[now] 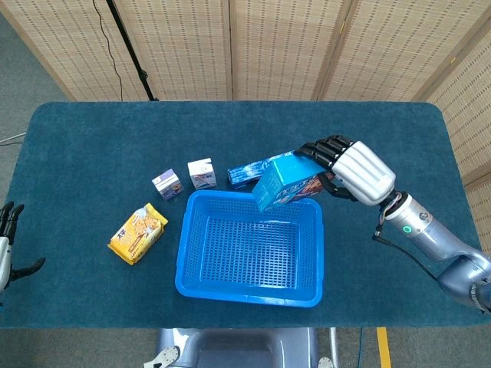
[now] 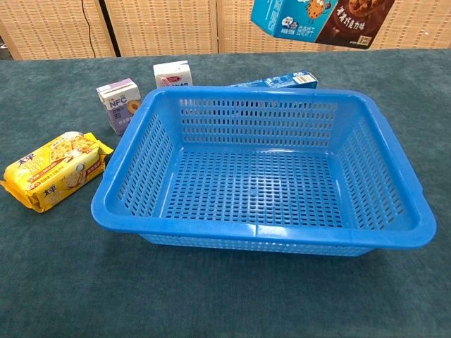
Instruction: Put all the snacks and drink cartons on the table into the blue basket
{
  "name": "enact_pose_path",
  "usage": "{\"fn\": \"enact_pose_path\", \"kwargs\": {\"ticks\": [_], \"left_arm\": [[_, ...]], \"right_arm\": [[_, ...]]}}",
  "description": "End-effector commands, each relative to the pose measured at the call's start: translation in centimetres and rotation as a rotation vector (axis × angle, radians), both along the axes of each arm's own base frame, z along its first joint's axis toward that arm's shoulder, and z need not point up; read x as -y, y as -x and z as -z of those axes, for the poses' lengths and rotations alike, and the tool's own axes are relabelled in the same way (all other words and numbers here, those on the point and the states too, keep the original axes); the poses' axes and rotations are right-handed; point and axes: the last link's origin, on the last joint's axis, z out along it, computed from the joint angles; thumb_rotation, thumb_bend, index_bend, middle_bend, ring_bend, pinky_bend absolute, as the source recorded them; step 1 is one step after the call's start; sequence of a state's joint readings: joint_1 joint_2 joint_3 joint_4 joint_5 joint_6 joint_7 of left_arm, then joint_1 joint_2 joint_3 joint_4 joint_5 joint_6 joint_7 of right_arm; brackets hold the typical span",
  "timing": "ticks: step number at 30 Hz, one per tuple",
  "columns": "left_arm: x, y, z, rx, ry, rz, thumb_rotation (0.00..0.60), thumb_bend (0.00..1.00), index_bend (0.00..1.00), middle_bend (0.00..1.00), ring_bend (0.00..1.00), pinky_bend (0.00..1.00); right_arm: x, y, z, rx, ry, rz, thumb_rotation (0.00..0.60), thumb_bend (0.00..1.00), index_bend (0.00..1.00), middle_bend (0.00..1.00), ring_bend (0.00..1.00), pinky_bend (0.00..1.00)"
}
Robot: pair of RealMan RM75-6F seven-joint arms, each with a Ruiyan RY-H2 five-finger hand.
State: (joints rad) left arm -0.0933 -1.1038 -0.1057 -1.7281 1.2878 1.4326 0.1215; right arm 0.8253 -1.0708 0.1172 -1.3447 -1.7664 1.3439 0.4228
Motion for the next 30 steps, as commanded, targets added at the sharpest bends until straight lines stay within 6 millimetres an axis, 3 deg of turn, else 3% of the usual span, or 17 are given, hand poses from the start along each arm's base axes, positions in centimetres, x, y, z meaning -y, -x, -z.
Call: {"fn": "enact_pose_path", "kwargs": {"ticks": [1, 8, 14, 18, 19, 21, 23, 24, 27, 30], "left_arm": [[0.0, 0.0, 0.1, -0.001, 0.002, -0.002, 0.600, 0.13, 0.00, 0.00, 0.00, 0.00], [-0.1, 0.1, -0.1, 0.008, -0.005, -0.007, 0.600, 0.13, 0.00, 0.00, 0.00, 0.00], [-0.1, 0.3, -0.2, 0.013, -0.002, -0.011, 0.600, 0.13, 0.00, 0.00, 0.00, 0.00], [0.0, 0.2, -0.2, 0.007, -0.004, -0.009, 0.600, 0.13, 0.00, 0.00, 0.00, 0.00], [0.0, 0.2, -0.2, 0.005, -0.004, -0.008, 0.600, 0.13, 0.00, 0.00, 0.00, 0.00], [0.0, 0.2, -0.1, 0.006, -0.001, -0.006, 0.600, 0.13, 0.00, 0.00, 0.00, 0.00], [0.0, 0.2, -0.1, 0.003, 0.003, -0.004, 0.600, 0.13, 0.00, 0.00, 0.00, 0.00], [0.0, 0.2, 0.0, 0.003, 0.004, -0.004, 0.600, 0.13, 0.00, 0.00, 0.00, 0.00], [0.1, 0.1, 0.0, 0.002, 0.006, 0.000, 0.600, 0.13, 0.00, 0.00, 0.00, 0.00], [0.1, 0.0, 0.1, 0.004, 0.006, 0.002, 0.600, 0.13, 0.00, 0.00, 0.00, 0.00]], "right_arm": [[-2.2, -1.3, 0.9, -0.043, -0.016, -0.091, 0.600, 0.92, 0.56, 0.56, 0.49, 0.46], [-4.2, -1.9, 5.9, -0.190, -0.072, -0.201, 0.600, 0.92, 0.56, 0.56, 0.49, 0.46], [-4.7, -1.6, 7.9, -0.228, -0.076, -0.257, 0.600, 0.92, 0.54, 0.55, 0.48, 0.46], [-4.8, -0.8, 8.2, -0.278, -0.049, -0.320, 0.600, 0.90, 0.37, 0.46, 0.44, 0.46], [-4.8, -0.6, 8.2, -0.288, -0.039, -0.329, 0.600, 0.85, 0.29, 0.39, 0.41, 0.46], [-4.7, -0.2, 8.1, -0.306, -0.009, -0.340, 0.600, 0.60, 0.19, 0.26, 0.33, 0.44], [-4.7, 0.1, 7.9, -0.311, 0.036, -0.346, 0.600, 0.25, 0.10, 0.12, 0.21, 0.39], [-4.8, 0.4, 7.8, -0.316, 0.054, -0.343, 0.600, 0.13, 0.07, 0.07, 0.16, 0.35], [-5.0, 1.0, 7.6, -0.324, 0.067, -0.324, 0.600, 0.00, 0.04, 0.00, 0.05, 0.28], [-5.5, 1.4, 7.2, -0.326, 0.069, -0.310, 0.600, 0.00, 0.03, 0.00, 0.01, 0.24]]}}
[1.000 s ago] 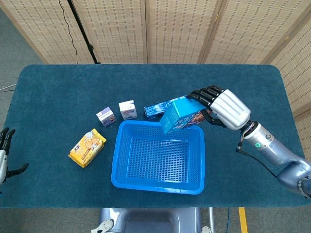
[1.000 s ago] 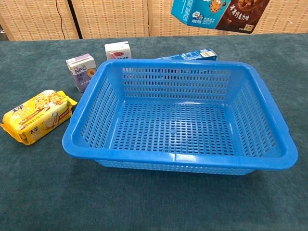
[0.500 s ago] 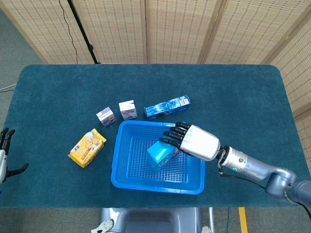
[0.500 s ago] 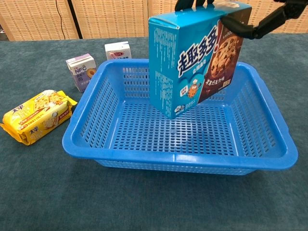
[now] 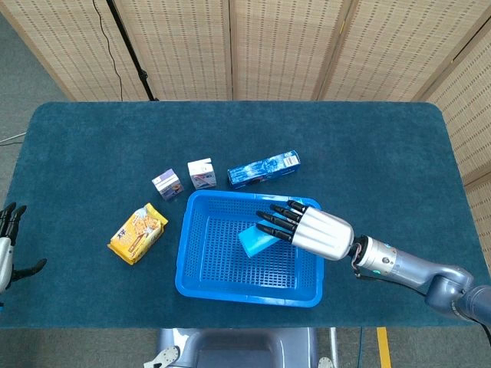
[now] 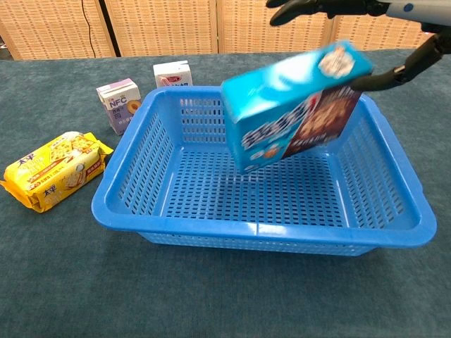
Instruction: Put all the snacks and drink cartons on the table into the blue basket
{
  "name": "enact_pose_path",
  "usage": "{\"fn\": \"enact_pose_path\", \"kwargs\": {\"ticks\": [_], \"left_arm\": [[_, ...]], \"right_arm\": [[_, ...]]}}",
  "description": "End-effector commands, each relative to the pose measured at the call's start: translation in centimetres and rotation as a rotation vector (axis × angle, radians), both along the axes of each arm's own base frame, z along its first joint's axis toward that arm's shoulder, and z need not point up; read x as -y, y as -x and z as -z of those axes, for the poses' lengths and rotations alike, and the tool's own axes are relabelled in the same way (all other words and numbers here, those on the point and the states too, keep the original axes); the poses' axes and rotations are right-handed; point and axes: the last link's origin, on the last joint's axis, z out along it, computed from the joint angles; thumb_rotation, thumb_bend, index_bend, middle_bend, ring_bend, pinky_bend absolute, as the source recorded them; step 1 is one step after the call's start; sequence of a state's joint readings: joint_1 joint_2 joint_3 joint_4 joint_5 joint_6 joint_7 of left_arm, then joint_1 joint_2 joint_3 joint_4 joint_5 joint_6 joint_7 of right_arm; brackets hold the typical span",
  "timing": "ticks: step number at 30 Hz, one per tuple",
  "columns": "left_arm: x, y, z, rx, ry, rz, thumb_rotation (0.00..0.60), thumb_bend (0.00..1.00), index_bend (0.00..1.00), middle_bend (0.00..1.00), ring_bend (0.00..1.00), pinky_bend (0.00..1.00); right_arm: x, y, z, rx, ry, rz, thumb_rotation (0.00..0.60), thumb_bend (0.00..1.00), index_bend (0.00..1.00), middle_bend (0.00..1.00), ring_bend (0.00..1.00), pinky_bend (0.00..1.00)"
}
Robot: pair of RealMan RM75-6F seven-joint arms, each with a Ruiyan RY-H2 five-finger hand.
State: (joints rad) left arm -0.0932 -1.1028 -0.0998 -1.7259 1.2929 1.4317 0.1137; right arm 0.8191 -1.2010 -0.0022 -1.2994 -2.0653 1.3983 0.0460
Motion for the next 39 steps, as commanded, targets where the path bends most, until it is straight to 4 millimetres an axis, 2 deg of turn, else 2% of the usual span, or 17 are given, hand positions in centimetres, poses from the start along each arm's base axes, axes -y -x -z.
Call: {"fn": "enact_pose_path", "kwargs": {"ticks": [1, 7, 13, 19, 23, 26, 28, 33, 39], "left_arm": [[0.0, 0.0, 0.0, 0.001, 0.001, 0.000, 0.600, 0.13, 0.00, 0.00, 0.00, 0.00], [0.2, -0.2, 0.0, 0.008, 0.004, 0.012, 0.600, 0.13, 0.00, 0.00, 0.00, 0.00], [-0.3, -0.6, -0.3, 0.026, 0.007, 0.042, 0.600, 0.13, 0.00, 0.00, 0.00, 0.00], [-1.5, -1.3, -0.7, 0.037, 0.025, 0.089, 0.600, 0.14, 0.00, 0.00, 0.00, 0.00], [-3.1, -1.7, -0.8, 0.025, 0.091, 0.136, 0.600, 0.13, 0.00, 0.00, 0.00, 0.00], [-4.2, -1.5, -0.8, 0.009, 0.131, 0.149, 0.600, 0.11, 0.00, 0.00, 0.00, 0.00], [-4.4, -1.4, -0.4, 0.026, 0.179, 0.142, 0.600, 0.09, 0.00, 0.00, 0.00, 0.00], [-4.4, -2.5, 0.9, 0.130, 0.293, 0.129, 0.600, 0.07, 0.00, 0.00, 0.00, 0.00], [-4.4, -4.3, 2.9, 0.223, 0.380, 0.122, 0.600, 0.07, 0.00, 0.00, 0.00, 0.00]], "right_arm": [[-0.5, 0.5, -0.4, -0.003, 0.007, 0.016, 0.600, 0.00, 0.03, 0.00, 0.00, 0.23], [-1.5, 1.0, -2.0, 0.039, 0.024, 0.041, 0.600, 0.00, 0.02, 0.00, 0.00, 0.23], [-1.8, 2.1, -5.7, 0.149, 0.103, 0.109, 0.600, 0.00, 0.02, 0.00, 0.00, 0.20], [-1.5, 4.7, -8.7, 0.218, 0.167, 0.253, 0.600, 0.00, 0.00, 0.00, 0.00, 0.15], [-1.9, 8.1, -10.2, 0.269, 0.182, 0.409, 0.600, 0.00, 0.00, 0.00, 0.00, 0.15], [-2.8, 10.5, -10.6, 0.292, 0.193, 0.490, 0.600, 0.00, 0.00, 0.00, 0.00, 0.12], [-3.2, 12.4, -11.2, 0.251, 0.313, 0.503, 0.600, 0.00, 0.00, 0.00, 0.00, 0.07], [-5.3, 15.6, -10.3, 0.288, 0.312, 0.614, 0.600, 0.00, 0.00, 0.00, 0.00, 0.05], [-8.0, 16.8, -9.1, 0.349, 0.279, 0.628, 0.600, 0.00, 0.00, 0.00, 0.00, 0.05]]}}
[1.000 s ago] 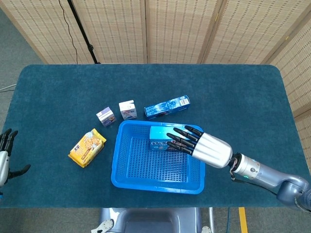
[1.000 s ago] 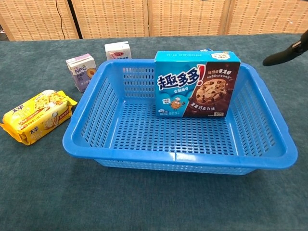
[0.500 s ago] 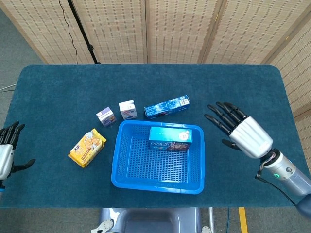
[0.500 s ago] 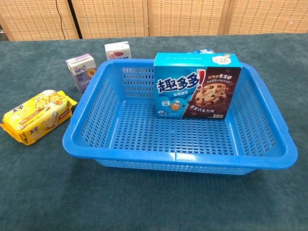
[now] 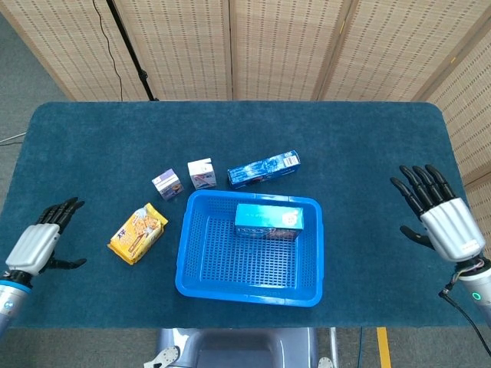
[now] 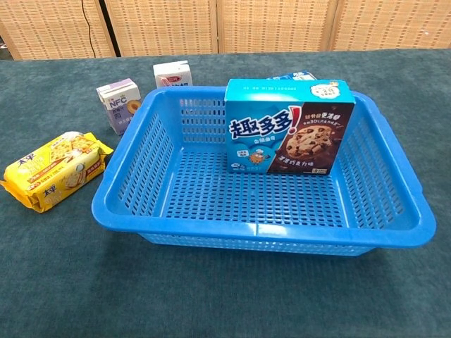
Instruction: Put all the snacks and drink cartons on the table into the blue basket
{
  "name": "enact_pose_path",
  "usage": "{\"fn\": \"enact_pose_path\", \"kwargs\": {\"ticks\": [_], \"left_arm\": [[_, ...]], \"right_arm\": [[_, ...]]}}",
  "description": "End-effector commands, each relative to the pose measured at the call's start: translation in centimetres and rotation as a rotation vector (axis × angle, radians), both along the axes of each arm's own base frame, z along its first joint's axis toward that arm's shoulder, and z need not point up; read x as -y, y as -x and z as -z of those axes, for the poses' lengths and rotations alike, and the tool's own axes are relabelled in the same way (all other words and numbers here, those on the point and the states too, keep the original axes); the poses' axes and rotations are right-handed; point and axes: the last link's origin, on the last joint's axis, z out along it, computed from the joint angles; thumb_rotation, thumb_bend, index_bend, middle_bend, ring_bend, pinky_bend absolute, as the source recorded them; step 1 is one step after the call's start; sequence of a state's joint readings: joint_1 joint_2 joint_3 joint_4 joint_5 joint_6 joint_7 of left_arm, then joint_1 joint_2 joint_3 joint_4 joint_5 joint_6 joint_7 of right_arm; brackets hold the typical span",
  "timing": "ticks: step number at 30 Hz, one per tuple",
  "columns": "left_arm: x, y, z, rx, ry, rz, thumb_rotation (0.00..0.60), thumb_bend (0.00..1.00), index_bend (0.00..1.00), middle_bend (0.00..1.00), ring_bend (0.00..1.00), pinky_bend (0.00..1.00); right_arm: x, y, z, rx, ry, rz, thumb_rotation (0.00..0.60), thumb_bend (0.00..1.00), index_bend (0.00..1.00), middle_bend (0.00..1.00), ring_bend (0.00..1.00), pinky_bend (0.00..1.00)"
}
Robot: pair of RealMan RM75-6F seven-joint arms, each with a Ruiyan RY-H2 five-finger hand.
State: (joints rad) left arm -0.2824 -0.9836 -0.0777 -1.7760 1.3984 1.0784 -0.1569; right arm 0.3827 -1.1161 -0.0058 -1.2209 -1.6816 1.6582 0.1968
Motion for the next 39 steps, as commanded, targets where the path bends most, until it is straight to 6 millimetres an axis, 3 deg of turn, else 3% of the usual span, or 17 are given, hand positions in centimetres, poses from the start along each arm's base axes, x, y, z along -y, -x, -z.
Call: {"fn": "enact_pose_path", "kwargs": {"ticks": [1, 12, 22, 39], "left_arm": [[-0.2, -0.8, 1.0, 0.032, 0.030, -0.012, 0.600, 0.07, 0.00, 0.00, 0.00, 0.00], [-0.6, -2.9, 4.6, 0.091, 0.037, -0.047, 0.600, 0.06, 0.00, 0.00, 0.00, 0.00], [-2.2, -4.9, 9.8, 0.116, 0.062, -0.087, 0.600, 0.06, 0.00, 0.00, 0.00, 0.00], [-4.3, -3.3, 11.6, 0.115, 0.025, -0.204, 0.600, 0.06, 0.00, 0.00, 0.00, 0.00]], "right_arm": [[-2.7, 1.7, 0.9, 0.083, -0.007, 0.026, 0.600, 0.00, 0.00, 0.00, 0.00, 0.05], [-5.2, 1.8, 1.1, 0.113, -0.006, 0.065, 0.600, 0.00, 0.00, 0.00, 0.00, 0.00], [-6.0, 1.7, 0.3, 0.173, -0.019, 0.052, 0.600, 0.00, 0.00, 0.00, 0.00, 0.00], [-6.1, 1.6, -0.2, 0.206, -0.029, 0.036, 0.600, 0.00, 0.00, 0.00, 0.00, 0.00]]}}
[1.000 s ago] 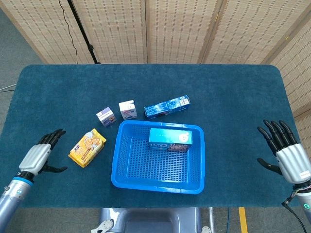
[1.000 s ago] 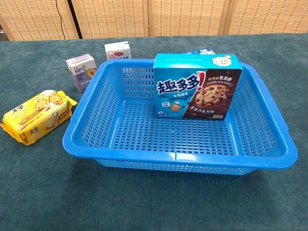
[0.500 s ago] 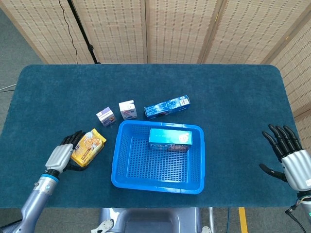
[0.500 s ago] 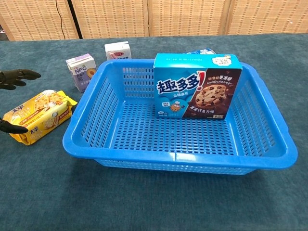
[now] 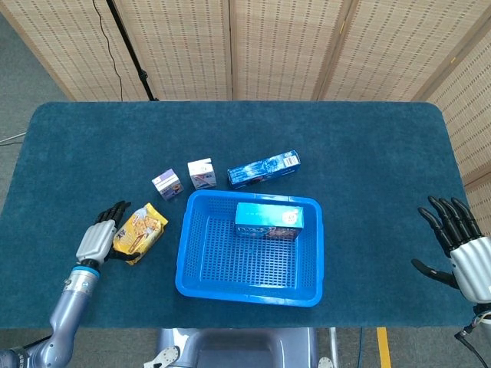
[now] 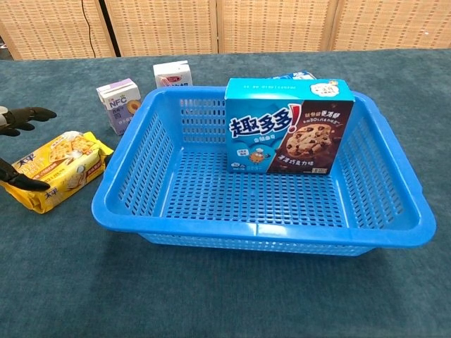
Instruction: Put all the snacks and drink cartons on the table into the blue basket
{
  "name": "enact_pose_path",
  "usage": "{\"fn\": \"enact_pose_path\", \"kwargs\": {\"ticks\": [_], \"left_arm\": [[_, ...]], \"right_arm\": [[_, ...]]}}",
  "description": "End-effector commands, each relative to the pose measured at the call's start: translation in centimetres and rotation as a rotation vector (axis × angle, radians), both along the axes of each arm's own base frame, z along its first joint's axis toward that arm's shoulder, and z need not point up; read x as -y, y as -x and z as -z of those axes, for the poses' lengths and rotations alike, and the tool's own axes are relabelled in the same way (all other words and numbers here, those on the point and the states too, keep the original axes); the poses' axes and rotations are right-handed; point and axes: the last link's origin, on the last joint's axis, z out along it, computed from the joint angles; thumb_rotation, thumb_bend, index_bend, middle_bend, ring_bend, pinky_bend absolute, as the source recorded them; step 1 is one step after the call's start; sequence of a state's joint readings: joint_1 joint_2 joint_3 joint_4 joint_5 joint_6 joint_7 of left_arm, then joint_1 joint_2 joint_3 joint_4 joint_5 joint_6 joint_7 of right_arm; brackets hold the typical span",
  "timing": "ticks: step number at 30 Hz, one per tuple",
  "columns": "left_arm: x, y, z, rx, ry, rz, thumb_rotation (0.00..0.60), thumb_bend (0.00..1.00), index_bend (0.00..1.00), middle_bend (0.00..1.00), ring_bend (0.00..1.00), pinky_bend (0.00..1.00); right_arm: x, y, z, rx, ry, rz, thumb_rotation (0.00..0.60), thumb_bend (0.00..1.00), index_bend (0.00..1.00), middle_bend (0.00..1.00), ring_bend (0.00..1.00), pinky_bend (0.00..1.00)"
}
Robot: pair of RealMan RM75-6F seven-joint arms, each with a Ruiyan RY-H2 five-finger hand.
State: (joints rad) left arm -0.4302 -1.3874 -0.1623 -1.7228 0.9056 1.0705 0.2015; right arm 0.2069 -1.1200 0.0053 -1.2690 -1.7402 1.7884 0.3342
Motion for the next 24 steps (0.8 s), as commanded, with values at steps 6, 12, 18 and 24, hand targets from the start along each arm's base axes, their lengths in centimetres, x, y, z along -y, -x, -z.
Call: {"fn": "enact_pose_path", "kwargs": {"ticks": [6, 12, 18, 24], "left_arm": [[-1.1, -0.1, 1.2, 0.039, 0.047, 0.008, 0.600, 0.13, 0.00, 0.00, 0.00, 0.09], [-1.5, 0.1, 1.2, 0.007, 0.009, -0.016, 0.600, 0.30, 0.00, 0.04, 0.12, 0.41], [-1.6, -0.2, 1.3, -0.010, -0.029, -0.022, 0.600, 0.39, 0.20, 0.26, 0.33, 0.50], [-1.5, -0.5, 0.8, 0.022, -0.065, -0.012, 0.600, 0.41, 0.23, 0.28, 0.35, 0.51]], "right_arm": [[-0.2, -0.3, 0.1, 0.007, -0.005, -0.015, 0.600, 0.00, 0.00, 0.00, 0.00, 0.00], [-0.3, -0.4, 0.0, 0.023, -0.003, -0.025, 0.600, 0.00, 0.00, 0.00, 0.00, 0.00], [-0.3, -0.4, -0.1, 0.033, -0.002, -0.030, 0.600, 0.00, 0.00, 0.00, 0.00, 0.00], [-0.3, -0.3, -0.2, 0.042, -0.006, -0.032, 0.600, 0.00, 0.00, 0.00, 0.00, 0.00]]}}
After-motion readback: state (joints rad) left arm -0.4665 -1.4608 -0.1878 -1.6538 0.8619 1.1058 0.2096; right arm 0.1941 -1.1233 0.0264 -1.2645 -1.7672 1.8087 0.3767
